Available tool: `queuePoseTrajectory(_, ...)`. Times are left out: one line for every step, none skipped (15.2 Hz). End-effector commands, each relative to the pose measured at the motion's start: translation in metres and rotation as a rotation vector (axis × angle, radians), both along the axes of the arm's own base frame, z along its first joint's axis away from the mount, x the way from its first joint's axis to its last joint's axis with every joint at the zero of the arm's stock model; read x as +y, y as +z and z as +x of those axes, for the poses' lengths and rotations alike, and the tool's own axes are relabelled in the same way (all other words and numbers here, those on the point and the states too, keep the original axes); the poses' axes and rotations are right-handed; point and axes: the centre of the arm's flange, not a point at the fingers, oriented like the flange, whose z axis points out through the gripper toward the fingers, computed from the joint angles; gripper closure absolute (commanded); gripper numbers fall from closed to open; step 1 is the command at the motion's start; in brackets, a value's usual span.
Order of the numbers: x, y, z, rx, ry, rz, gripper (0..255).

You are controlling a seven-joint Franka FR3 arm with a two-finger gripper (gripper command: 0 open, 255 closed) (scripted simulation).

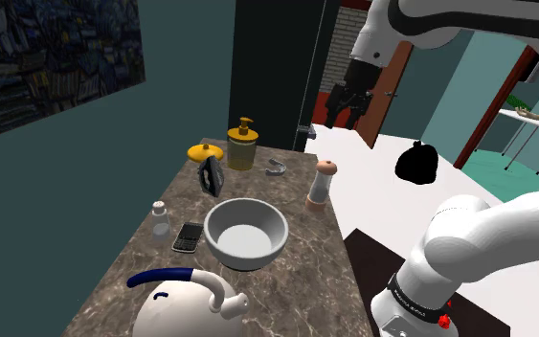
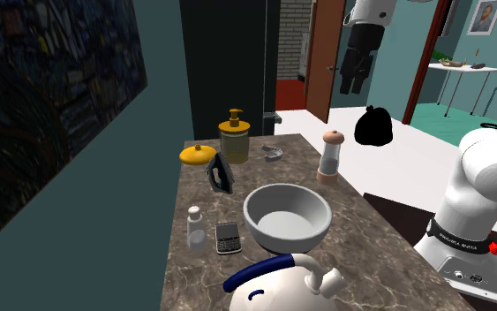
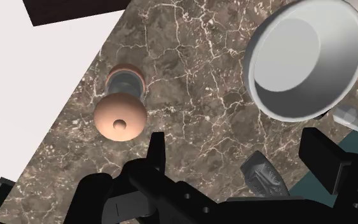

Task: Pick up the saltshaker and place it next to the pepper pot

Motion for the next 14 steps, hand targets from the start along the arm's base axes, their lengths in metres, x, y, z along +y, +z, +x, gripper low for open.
queuePoseTrajectory(0.000, 0.000, 0.000, 0.000, 0.000, 0.000, 0)
queuePoseTrajectory(0.011, -0.005, 0.006, 0.002, -0.004, -0.001, 0)
queuePoseTrajectory(0.022, -0.010, 0.011, 0.004, -0.009, -0.002, 0)
queuePoseTrajectory(0.033, -0.015, 0.017, 0.007, -0.013, -0.003, 0)
queuePoseTrajectory(0.044, -0.020, 0.023, 0.009, -0.018, -0.004, 0)
queuePoseTrajectory(0.055, -0.025, 0.028, 0.011, -0.022, -0.005, 0)
queuePoseTrajectory(0.066, -0.031, 0.034, 0.013, -0.026, -0.006, 0)
queuePoseTrajectory(0.077, -0.036, 0.040, 0.016, -0.031, -0.007, 0)
queuePoseTrajectory(0.088, -0.041, 0.046, 0.018, -0.035, -0.008, 0)
queuePoseTrajectory(0.099, -0.046, 0.052, 0.020, -0.039, -0.009, 0)
queuePoseTrajectory(0.110, -0.051, 0.058, 0.022, -0.044, -0.011, 0)
queuePoseTrajectory(0.121, -0.057, 0.063, 0.025, -0.048, -0.012, 0)
queuePoseTrajectory(0.132, -0.062, 0.069, 0.027, -0.053, -0.013, 0)
queuePoseTrajectory(0.143, -0.067, 0.075, 0.029, -0.057, -0.014, 0)
